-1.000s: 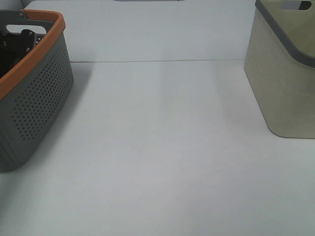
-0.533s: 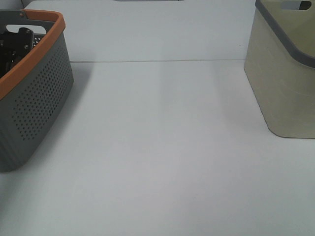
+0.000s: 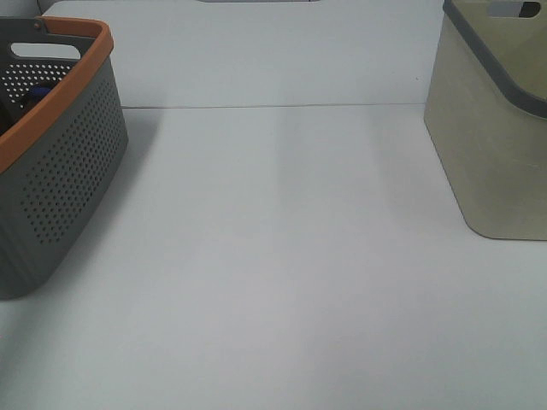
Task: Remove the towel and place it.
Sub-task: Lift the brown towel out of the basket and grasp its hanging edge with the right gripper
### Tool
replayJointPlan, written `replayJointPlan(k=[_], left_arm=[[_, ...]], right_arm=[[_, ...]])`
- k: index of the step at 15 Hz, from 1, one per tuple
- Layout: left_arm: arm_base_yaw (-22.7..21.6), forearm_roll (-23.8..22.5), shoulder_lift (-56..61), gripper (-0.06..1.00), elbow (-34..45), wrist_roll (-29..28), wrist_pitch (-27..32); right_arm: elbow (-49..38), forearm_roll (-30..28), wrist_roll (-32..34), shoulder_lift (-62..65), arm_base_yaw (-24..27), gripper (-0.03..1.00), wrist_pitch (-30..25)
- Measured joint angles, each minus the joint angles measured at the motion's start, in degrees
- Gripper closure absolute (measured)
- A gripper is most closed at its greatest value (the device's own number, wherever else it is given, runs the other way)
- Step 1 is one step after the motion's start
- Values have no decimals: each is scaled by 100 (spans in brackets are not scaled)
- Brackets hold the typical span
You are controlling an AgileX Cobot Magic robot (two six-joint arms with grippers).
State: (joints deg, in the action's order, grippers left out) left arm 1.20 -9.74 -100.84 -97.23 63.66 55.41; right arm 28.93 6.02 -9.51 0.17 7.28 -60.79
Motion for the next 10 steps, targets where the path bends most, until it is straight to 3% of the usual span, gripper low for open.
replayJointPlan(k=[2,6,8,10], left_arm=[[0,126,561,94,-6,-40,6],[80,435,1524,94,-6,-34,-773],[476,625,2040,94,-11,304,-1587],[819,665,2086,94,-11,653,-1942]], right_arm=[[0,0,0,0,0,1,0],[0,0,0,0,0,1,0],[0,0,0,0,0,1,0],[0,0,0,0,0,1,0]])
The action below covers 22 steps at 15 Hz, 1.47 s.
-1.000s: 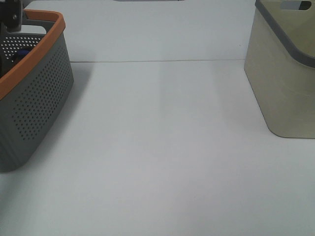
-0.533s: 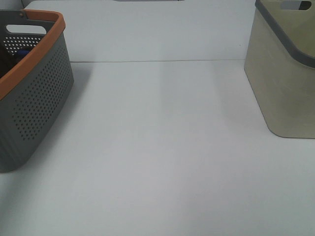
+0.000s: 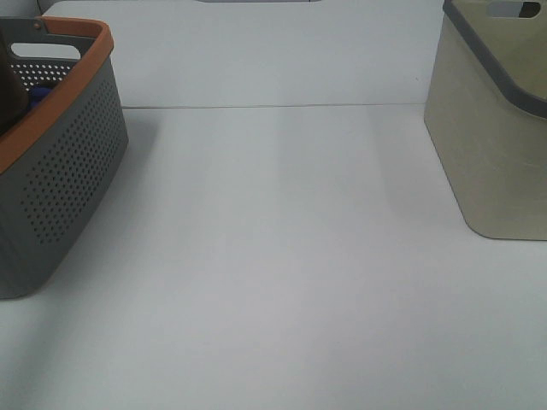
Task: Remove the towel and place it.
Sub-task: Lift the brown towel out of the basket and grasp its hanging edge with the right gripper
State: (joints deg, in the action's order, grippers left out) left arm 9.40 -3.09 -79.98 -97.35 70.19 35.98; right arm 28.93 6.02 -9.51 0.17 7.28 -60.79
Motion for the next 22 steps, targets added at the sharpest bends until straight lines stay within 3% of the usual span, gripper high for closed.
replayJointPlan(k=[9,11,12,13,15,17,19,22], left_arm=[[1650,23,-80,94,-34,739,-1965],[2172,34,-286,94,-57,756,-1908],[2578,69,-630,94,-57,762,-1409],[2630,80,-716,94,-57,762,-1283],[2802,189,-928,94,-52,773,-1026],[2956,275,-980,94,-52,968,-957],[3117,309,-980,94,-52,1283,-957],[3335,309,-980,94,-52,1828,-871]], right_arm=[[34,6,-189,-69,0,1,69],[86,155,-321,-350,-29,1,378],[97,699,-705,-602,-69,1,1066],[103,848,-825,-682,-69,1,1203],[103,1891,-1765,-1192,-69,1,1753],[103,3272,-3398,-1879,-69,1,2005],[103,5019,-5323,-2664,-69,1,1988],[103,6870,-7666,-3885,-69,1,1610]])
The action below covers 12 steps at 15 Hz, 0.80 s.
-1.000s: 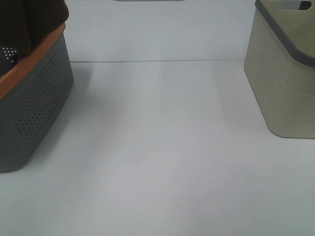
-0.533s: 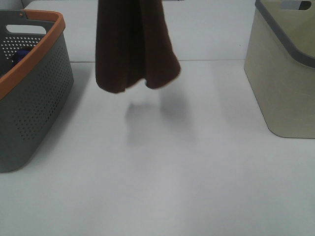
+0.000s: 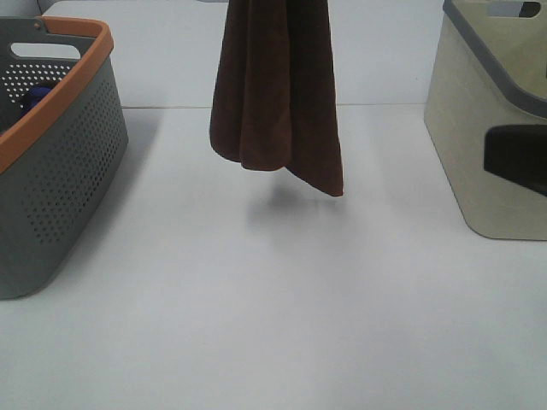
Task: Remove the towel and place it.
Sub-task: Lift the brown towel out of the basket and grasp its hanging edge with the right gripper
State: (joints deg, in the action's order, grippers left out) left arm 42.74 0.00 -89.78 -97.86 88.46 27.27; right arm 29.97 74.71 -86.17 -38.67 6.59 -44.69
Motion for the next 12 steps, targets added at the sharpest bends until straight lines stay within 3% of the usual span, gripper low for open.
replayJointPlan(k=[2,5,7,9,12], left_arm=[[69,69,0,94,0,97,23],[86,642,-6,94,0,155,0],[86,1134,-63,94,0,367,-201],[120,1518,-166,94,0,688,-309],[367,1690,-304,94,0,1008,-453]], right_arm=[[0,997,-1037,-653,0,1,-264],[0,2045,-1988,-1375,0,1,-1071],[0,2315,-2332,-1822,0,1,-1702],[0,2389,-2573,-2154,0,1,-1725],[0,2429,-2836,-2590,0,1,-1725]])
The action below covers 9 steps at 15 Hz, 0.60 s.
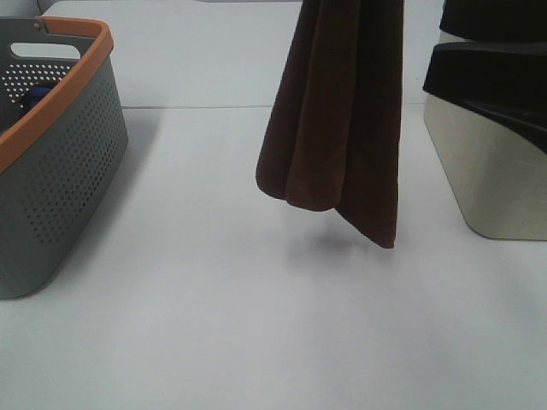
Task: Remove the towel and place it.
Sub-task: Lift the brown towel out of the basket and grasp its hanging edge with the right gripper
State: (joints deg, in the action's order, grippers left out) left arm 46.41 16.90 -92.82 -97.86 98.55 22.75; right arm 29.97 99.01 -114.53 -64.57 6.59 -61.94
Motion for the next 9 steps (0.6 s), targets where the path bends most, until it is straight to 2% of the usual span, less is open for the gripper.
replayJointPlan(k=[4,9], left_arm=[[304,29,-189,94,0,103,-321],[395,46,-304,94,0,172,-458]], right_arm=[[17,0,-229,-441,0,2,6],[481,11,-315,-1094,0,2,6]])
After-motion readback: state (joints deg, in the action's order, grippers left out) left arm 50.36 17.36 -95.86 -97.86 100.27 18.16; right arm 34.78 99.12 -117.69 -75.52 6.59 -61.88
